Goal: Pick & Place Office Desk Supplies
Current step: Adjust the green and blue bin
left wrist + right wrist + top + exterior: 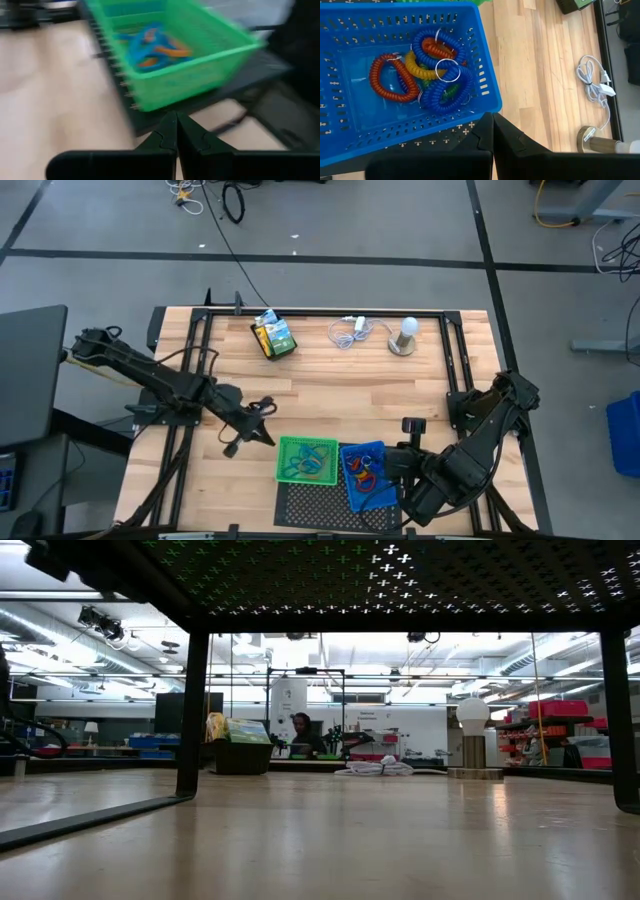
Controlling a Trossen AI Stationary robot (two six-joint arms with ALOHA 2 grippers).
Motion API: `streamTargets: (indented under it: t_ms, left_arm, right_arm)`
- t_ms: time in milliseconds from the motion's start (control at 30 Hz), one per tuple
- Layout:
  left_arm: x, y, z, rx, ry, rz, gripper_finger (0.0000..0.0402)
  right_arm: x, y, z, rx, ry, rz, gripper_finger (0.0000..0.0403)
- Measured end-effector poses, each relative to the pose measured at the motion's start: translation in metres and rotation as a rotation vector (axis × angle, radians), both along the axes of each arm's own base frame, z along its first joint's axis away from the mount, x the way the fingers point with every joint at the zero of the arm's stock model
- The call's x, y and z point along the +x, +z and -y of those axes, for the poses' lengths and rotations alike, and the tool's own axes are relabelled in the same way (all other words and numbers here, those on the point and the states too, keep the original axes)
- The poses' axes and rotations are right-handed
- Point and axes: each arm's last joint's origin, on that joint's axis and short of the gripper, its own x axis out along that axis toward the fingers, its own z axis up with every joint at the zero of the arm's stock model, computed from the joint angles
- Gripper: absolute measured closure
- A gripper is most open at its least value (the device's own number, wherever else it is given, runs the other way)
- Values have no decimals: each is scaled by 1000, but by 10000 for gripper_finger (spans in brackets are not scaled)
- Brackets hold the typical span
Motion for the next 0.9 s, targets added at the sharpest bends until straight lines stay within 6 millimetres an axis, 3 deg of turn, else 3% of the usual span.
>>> streamTargets:
  t_ms: [167, 367, 900]
  left_arm:
    - [5, 0, -14, 58, 228, 14, 401]
    - [8, 7, -14, 17, 101, 99, 401]
    - [20, -9, -6, -27, -29, 48, 401]
  right_arm:
    - [0, 0, 0, 2, 0, -3, 403]
    - [0, 0, 0, 4, 0, -4, 403]
    - [0, 0, 0, 12, 1, -13, 403]
